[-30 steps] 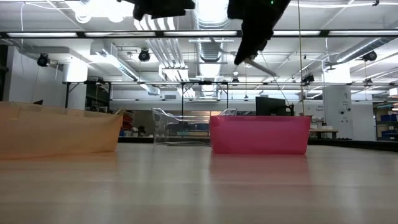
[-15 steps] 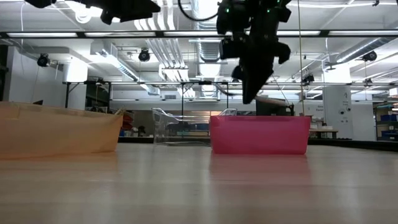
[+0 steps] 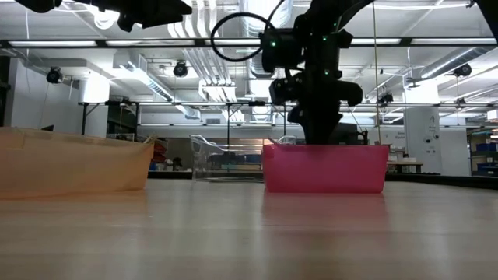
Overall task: Sort silverware by color (type)
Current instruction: Put the white fork into the red bin
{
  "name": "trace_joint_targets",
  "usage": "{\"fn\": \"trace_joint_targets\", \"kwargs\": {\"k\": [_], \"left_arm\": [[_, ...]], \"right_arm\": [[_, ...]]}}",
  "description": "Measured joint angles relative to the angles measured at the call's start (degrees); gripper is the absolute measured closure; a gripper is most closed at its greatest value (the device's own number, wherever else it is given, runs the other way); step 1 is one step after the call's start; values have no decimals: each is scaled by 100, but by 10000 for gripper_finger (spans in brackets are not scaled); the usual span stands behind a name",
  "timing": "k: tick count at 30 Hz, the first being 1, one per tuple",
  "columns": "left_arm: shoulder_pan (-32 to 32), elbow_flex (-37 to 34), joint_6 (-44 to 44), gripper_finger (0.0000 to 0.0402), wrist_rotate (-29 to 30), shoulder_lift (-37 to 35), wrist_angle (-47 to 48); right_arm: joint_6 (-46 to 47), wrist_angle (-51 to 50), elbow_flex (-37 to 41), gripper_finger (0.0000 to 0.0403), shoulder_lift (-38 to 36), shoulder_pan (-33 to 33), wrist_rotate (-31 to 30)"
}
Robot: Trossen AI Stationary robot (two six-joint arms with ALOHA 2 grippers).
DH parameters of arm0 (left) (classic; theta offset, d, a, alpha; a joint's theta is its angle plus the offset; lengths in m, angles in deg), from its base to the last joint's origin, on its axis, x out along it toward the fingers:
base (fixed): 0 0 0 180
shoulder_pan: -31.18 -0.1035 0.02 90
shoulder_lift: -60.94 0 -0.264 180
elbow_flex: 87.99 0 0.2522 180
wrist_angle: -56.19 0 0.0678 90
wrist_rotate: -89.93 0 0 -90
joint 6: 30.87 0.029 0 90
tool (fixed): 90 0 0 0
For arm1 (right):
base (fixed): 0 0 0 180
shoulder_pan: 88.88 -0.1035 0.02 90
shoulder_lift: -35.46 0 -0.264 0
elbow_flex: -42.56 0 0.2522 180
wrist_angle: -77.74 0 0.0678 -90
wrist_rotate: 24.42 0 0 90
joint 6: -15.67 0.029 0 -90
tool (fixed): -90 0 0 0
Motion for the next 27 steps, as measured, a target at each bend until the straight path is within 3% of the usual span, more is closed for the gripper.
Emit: {"fn": "trace_joint_targets", "kwargs": {"k": [18,27], "left_arm": [[0,18,0,185,-7,11,5],[0,18,0,185,-9,11,5]], "right_arm": [[-3,108,0,367,445,0,-4],[151,201,0,326,456,0,-8]]}}
